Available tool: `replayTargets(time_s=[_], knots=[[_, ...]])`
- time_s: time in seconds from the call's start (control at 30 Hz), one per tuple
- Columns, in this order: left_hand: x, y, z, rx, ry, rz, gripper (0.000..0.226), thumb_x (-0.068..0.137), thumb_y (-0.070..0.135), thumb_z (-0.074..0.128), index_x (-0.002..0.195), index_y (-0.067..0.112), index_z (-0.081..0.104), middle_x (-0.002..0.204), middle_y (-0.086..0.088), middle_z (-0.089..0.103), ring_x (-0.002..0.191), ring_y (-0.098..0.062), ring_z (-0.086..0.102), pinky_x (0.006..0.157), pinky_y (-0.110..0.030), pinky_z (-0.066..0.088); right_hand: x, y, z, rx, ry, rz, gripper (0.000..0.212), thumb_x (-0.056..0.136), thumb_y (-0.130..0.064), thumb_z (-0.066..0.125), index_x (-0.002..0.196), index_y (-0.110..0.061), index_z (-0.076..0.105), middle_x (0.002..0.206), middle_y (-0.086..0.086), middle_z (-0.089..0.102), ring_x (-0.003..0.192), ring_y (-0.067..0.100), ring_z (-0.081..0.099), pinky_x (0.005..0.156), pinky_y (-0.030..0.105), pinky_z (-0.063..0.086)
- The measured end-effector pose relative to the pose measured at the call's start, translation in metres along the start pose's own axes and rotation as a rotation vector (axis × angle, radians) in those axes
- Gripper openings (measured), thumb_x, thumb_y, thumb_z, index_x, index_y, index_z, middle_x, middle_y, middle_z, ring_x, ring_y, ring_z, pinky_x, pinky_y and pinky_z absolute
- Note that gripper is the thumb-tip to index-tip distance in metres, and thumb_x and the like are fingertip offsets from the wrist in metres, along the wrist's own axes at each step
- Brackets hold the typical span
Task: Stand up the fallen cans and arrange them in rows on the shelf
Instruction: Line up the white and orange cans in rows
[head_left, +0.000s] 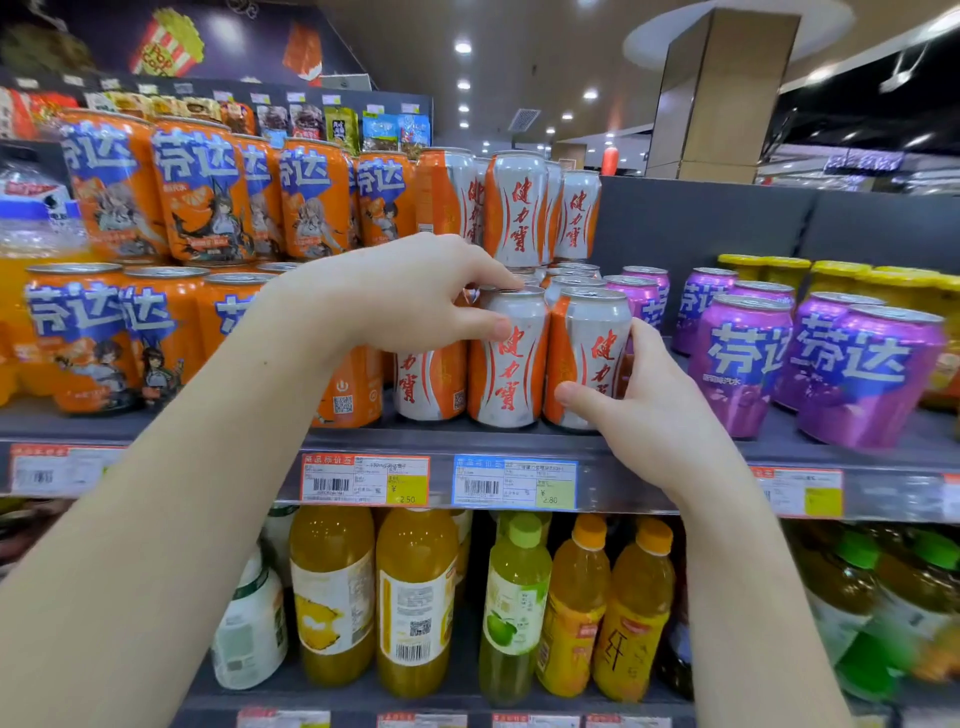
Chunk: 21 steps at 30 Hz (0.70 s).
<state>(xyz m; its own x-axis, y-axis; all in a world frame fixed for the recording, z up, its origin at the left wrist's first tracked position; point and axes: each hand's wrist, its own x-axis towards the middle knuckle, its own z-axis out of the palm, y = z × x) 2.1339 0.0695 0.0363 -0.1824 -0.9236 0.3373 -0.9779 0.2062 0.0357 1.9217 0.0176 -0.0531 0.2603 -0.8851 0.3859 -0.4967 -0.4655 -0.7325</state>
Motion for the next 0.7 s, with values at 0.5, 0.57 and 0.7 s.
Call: replayTargets(time_s=[0.5, 0.57, 0.7], knots=[[-0.021, -0.021, -0.019, -0.004, -0.04, -0.099, 0.06, 0.097, 0.048, 0.061, 0.153, 0.041, 0.04, 0.154, 0.011, 0.045, 0.132, -0.01, 0.048, 0.098, -0.027, 0.04, -0.001, -0.002, 0.001, 0.022, 0.038, -0.022, 0.087, 0.085, -0.038, 0.079, 0.154, -0.03, 0.027, 0.145, -0.008, 0.053, 0.115, 0.007, 0.052, 0.092, 0.031, 0.046], [-0.022, -0.026, -0.023, -0.002, -0.057, -0.108, 0.054, 0.097, 0.048, 0.061, 0.148, 0.041, 0.047, 0.149, 0.014, 0.048, 0.118, -0.004, 0.048, 0.091, -0.024, 0.039, -0.002, -0.003, 0.004, 0.046, 0.083, -0.033, 0.096, 0.082, -0.041, 0.081, 0.157, -0.029, 0.023, 0.149, -0.008, 0.05, 0.125, 0.011, 0.053, 0.098, 0.034, 0.047], [-0.02, -0.032, -0.022, -0.013, -0.014, -0.103, 0.053, 0.092, 0.057, 0.064, 0.141, 0.037, 0.059, 0.144, 0.011, 0.055, 0.107, -0.001, 0.048, 0.082, -0.019, 0.04, -0.003, -0.002, 0.016, 0.013, 0.116, -0.047, 0.115, 0.072, -0.056, 0.083, 0.159, -0.03, 0.014, 0.156, -0.007, 0.043, 0.136, 0.015, 0.048, 0.103, 0.043, 0.048]])
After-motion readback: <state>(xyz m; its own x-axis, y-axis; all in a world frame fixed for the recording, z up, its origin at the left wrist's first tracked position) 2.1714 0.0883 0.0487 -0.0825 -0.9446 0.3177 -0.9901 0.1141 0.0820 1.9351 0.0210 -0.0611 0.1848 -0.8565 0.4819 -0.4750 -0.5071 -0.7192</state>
